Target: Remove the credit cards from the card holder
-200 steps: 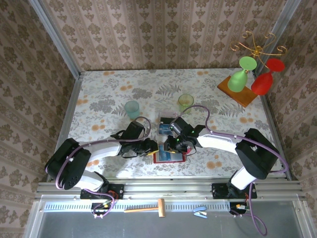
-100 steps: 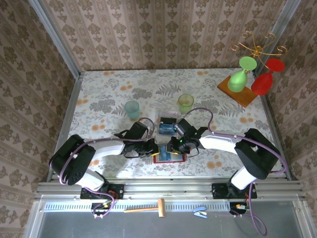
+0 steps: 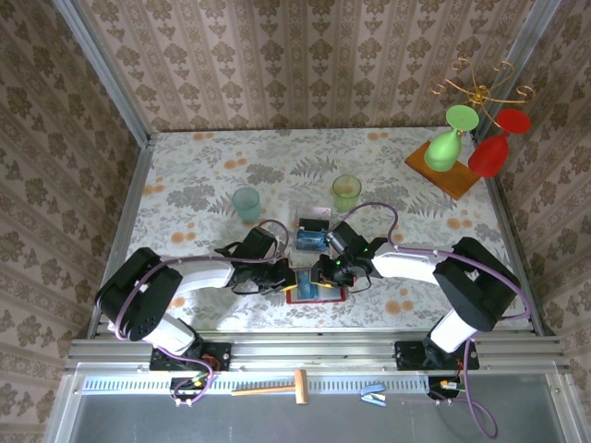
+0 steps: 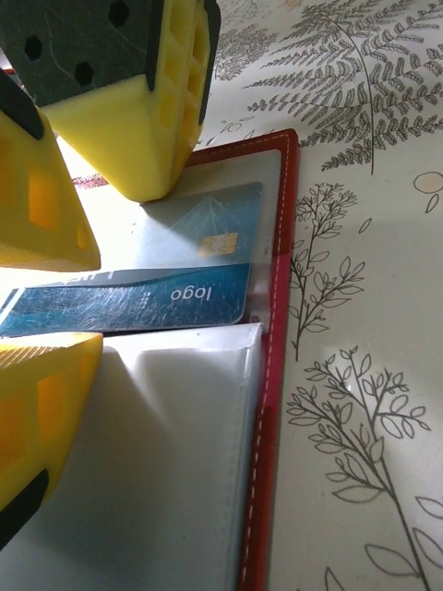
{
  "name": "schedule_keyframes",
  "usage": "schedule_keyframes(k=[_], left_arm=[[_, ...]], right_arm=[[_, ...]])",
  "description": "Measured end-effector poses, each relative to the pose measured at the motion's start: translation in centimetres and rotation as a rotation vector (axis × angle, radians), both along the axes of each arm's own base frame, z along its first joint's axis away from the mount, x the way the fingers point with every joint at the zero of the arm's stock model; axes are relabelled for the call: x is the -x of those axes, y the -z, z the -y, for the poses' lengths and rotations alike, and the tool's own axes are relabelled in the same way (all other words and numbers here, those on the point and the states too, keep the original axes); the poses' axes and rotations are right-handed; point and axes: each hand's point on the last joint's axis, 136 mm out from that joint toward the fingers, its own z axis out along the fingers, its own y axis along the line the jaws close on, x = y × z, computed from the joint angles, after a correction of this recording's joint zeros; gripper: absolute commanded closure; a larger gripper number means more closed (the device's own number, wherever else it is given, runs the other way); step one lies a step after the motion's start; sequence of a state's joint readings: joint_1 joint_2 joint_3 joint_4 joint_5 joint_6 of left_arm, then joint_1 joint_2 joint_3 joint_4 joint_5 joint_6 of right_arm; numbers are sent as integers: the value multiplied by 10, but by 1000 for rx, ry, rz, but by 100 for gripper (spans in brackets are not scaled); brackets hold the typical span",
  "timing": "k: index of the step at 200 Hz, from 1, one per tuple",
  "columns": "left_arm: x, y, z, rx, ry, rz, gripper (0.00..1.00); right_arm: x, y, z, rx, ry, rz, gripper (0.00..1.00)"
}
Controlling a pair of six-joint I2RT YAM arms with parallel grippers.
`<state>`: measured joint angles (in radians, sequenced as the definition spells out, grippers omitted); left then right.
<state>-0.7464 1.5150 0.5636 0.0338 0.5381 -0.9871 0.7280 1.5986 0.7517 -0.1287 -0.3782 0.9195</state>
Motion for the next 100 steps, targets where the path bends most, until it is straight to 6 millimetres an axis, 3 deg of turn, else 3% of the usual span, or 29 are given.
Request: schedule_keyframes(k=[100], left_arm=[[0,1,1,3,3,-3,100]], right_arm=[[0,5,-3,-20,-5,-16,74]])
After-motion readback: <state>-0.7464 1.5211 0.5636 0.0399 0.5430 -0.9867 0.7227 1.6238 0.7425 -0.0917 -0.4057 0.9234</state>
